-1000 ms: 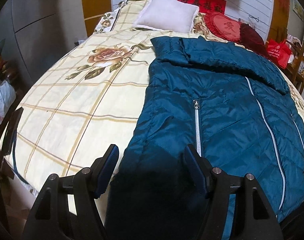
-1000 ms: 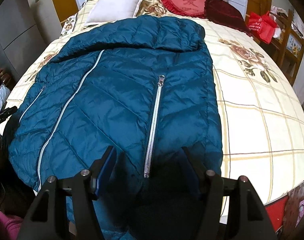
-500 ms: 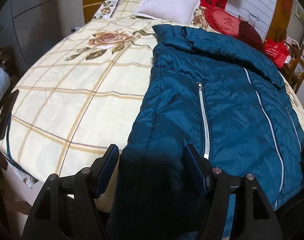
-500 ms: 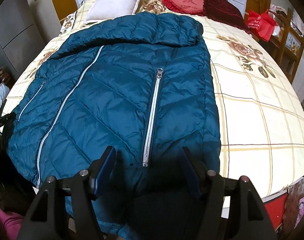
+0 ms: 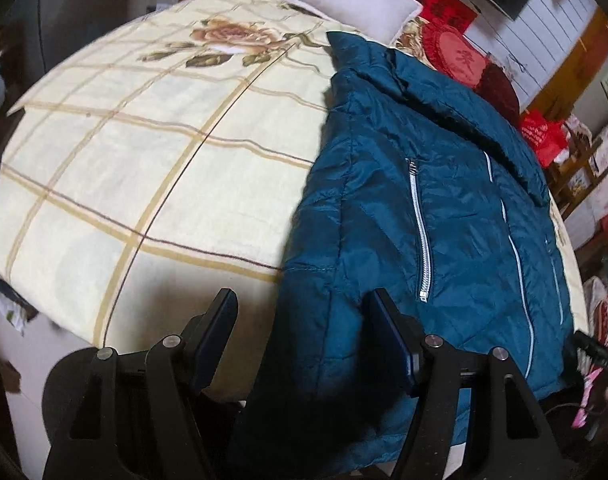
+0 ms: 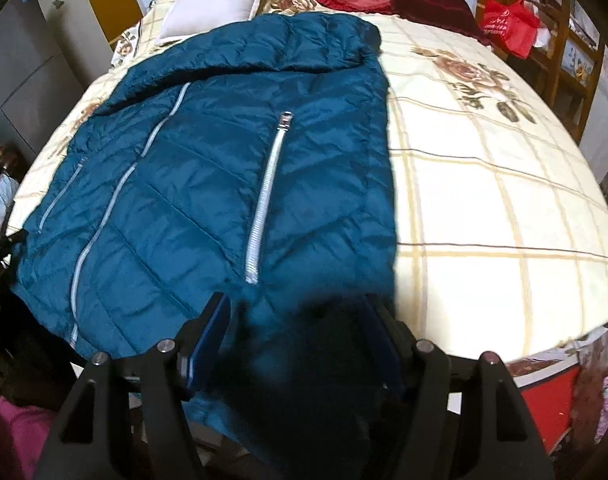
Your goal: Fold large clothes
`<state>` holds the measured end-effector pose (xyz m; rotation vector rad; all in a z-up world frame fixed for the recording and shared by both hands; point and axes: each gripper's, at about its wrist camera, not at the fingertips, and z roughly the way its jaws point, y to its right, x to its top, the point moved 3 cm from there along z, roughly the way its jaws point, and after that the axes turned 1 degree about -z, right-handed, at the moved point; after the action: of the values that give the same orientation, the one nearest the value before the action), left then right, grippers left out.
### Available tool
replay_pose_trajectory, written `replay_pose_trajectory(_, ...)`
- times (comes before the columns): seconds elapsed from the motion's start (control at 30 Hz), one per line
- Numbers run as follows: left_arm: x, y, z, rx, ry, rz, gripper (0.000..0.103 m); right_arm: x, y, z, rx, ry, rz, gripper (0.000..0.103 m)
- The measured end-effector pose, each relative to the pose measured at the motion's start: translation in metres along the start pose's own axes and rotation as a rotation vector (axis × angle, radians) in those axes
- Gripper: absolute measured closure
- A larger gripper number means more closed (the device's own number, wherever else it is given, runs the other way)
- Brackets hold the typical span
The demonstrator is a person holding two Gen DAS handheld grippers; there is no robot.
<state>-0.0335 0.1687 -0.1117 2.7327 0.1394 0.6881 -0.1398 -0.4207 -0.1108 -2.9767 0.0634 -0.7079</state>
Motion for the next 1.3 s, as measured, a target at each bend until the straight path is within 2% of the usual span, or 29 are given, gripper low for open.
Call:
replay_pose_trajectory(0.1,-0.001,-0.002,0.004,-0.009,-0.015,-0.013,0.023,-0.004,0.014,-0.004,-0.016,-0.005,0.032,0.029)
replay_pose_trajectory(0.17,-0.001,0.003,0.005,0.004,-0.015,0.015,0.022,-0.007,0.021,-0.002,-0.013,-0.02,0.051,0.028)
replay_pose_trajectory(0.27,-0.003,0.007,0.007,0.015,-0.022,0.038,0.019,-0.012,0.027,0.006,0.033,-0.054,0.078,0.028)
replay_pose_trajectory(0.47,-0.008,0.016,0.008,0.033,-0.067,0.092,0.019,-0.02,0.011,0.016,0.117,-0.084,0.035,0.028)
replay_pose_trajectory(0.67,-0.013,0.024,0.011,0.071,-0.069,0.15,0.018,-0.023,0.003,0.024,0.164,-0.104,0.017,0.024)
replay_pose_trajectory(0.87,-0.014,0.026,0.011,0.082,-0.064,0.158,0.018,-0.023,0.0,0.024,0.204,-0.104,0.012,0.022)
replay_pose_trajectory(0.93,-0.015,0.027,0.011,0.084,-0.064,0.162,0.018,-0.023,-0.003,0.019,0.232,-0.073,0.011,0.027)
replay_pose_trajectory(1.0,-0.015,0.027,0.011,0.087,-0.062,0.168,0.018,-0.023,-0.007,0.016,0.227,-0.054,-0.017,0.048)
replay_pose_trajectory(1.03,-0.016,0.027,0.011,0.086,-0.062,0.169,0.018,-0.023,-0.01,0.015,0.217,-0.046,-0.033,0.051)
replay_pose_trajectory(1.17,-0.018,0.027,0.01,0.078,-0.069,0.172,0.018,-0.022,-0.011,0.016,0.236,-0.057,-0.038,0.053)
replay_pose_trajectory(1.3,-0.022,0.028,0.009,0.076,-0.059,0.188,0.018,-0.023,-0.003,0.023,0.275,-0.06,0.017,0.046)
